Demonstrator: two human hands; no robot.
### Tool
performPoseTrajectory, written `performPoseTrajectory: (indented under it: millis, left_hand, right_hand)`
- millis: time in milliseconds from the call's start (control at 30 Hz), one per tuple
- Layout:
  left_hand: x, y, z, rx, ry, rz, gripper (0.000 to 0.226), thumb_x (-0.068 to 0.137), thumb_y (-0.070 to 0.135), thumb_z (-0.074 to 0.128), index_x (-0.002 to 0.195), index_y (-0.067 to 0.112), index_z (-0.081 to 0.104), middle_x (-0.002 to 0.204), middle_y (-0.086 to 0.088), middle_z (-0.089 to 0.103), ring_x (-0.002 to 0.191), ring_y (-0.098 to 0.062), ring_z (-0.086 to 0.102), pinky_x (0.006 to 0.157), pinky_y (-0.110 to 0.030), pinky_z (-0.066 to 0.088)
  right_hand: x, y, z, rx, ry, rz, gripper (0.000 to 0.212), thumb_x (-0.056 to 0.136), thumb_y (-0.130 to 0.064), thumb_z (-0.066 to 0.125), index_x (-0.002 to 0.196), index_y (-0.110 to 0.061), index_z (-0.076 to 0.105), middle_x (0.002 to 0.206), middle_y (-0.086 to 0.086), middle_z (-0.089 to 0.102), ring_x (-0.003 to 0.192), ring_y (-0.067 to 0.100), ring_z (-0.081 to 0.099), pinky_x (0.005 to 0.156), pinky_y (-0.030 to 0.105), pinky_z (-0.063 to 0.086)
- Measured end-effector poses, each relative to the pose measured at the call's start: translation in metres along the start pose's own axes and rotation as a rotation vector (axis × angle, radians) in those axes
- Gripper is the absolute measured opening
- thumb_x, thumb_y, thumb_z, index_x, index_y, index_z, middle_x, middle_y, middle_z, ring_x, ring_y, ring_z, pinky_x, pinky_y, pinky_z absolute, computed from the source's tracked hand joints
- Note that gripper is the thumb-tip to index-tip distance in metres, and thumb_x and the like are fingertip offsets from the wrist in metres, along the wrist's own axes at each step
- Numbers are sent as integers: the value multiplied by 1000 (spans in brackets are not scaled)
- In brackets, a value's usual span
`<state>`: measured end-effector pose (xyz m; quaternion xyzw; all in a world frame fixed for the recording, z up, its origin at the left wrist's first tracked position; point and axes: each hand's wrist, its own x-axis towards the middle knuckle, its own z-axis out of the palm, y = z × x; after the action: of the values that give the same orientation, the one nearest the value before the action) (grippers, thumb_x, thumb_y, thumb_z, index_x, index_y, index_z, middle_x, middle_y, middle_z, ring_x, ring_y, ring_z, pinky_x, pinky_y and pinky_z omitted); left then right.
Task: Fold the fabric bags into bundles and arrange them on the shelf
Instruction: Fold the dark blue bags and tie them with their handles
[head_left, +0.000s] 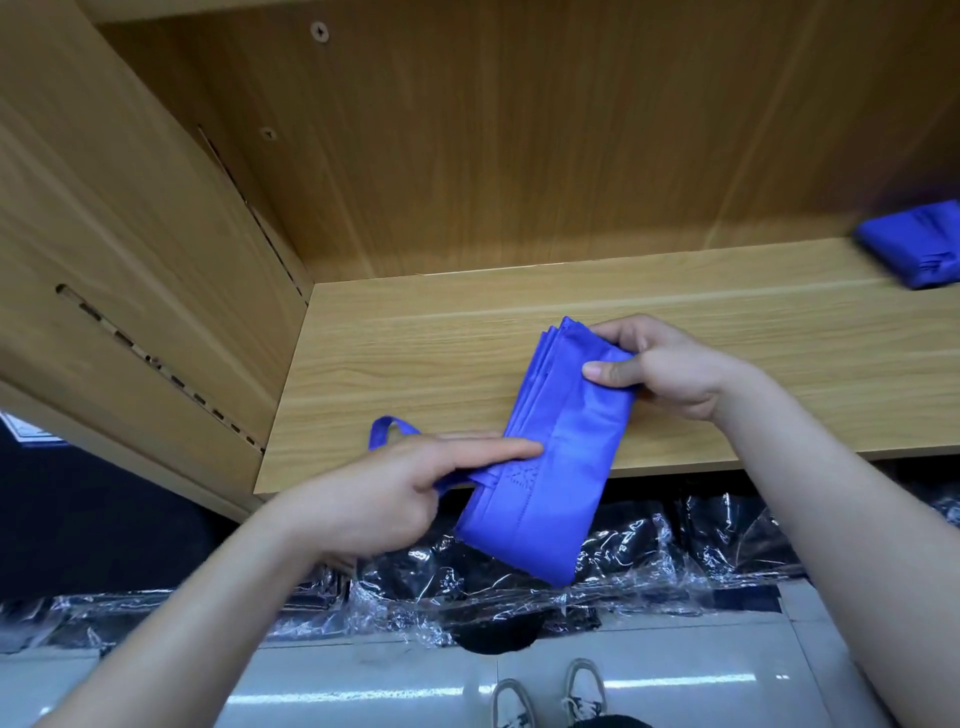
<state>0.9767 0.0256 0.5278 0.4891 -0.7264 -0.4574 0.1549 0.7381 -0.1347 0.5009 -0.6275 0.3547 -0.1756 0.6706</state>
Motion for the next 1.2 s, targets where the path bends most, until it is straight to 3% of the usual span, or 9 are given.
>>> performPoseTrajectory:
  millis: [133,333,533,667,733,900,967,1067,1200]
  left_hand:
    - [9,-8,7,580,276,262,81,79,-4,57,142,42,37,123,15,53,110,-11,52,92,-22,42]
    - [20,-9,5,488,549,323,20,78,38,69,97,32,73,93,10,44,84,-13,38,72,-24,37]
    - [38,-13,-4,339,520,-20,65,79,76,41,79,14,60,88,3,56,91,-19,50,87,-39,40]
    - [39,-5,-7,319,523,-165,68,78,82,36,69,17,54,82,2,52,79,-21,54,77,-43,43]
    - [41,2,-5,394,537,-239,60,80,76,38,64,19,45,77,1,50,71,-20,50,66,-36,33]
    - [47,6,-5,259,702,-323,52,74,68,64,65,20,49,63,5,55,57,-8,49,50,-26,30]
    - [48,2,-7,-61,744,-355,47,64,51,85,87,24,54,77,8,64,66,-6,58,60,-22,44]
    - [48,-2,-8,-369,492,-300,51,62,41,88,102,21,64,89,-5,74,76,-20,71,81,-43,58]
    - [47,1,-9,-280,602,-197,25,71,22,86,92,19,71,72,1,72,61,-10,63,67,-32,53]
  right_hand:
    - [3,-2,-1,170,-101,69,27,75,-7,63,100,-2,70,92,11,74,82,20,72,72,27,57]
    - [7,-13,17,-33,-93,3,14,86,-1,64,99,-3,67,90,9,70,78,16,67,70,24,55]
    - [-5,-38,45,-199,45,-88,18,81,-4,59,94,8,63,75,9,57,67,16,46,56,26,35]
    - [-15,-46,55,-84,55,25,65,92,-62,41,96,-3,68,77,3,68,70,12,57,64,23,45]
    - [-16,-46,59,-156,-25,8,80,83,-76,41,100,-2,68,90,11,72,79,10,62,80,33,50]
    - [-10,-29,64,-398,80,-133,38,86,-49,58,98,-13,62,88,3,65,77,11,56,72,31,40]
    - [-10,-23,66,-567,189,-225,31,89,-47,51,93,-17,58,86,-2,56,78,8,51,72,26,35]
    - [-12,-17,69,-652,264,-369,31,88,-39,46,103,-14,57,90,-5,48,85,10,48,77,20,36]
    - [-16,-13,75,-668,297,-395,42,89,-43,46,117,-12,51,101,-6,44,95,11,47,86,26,38]
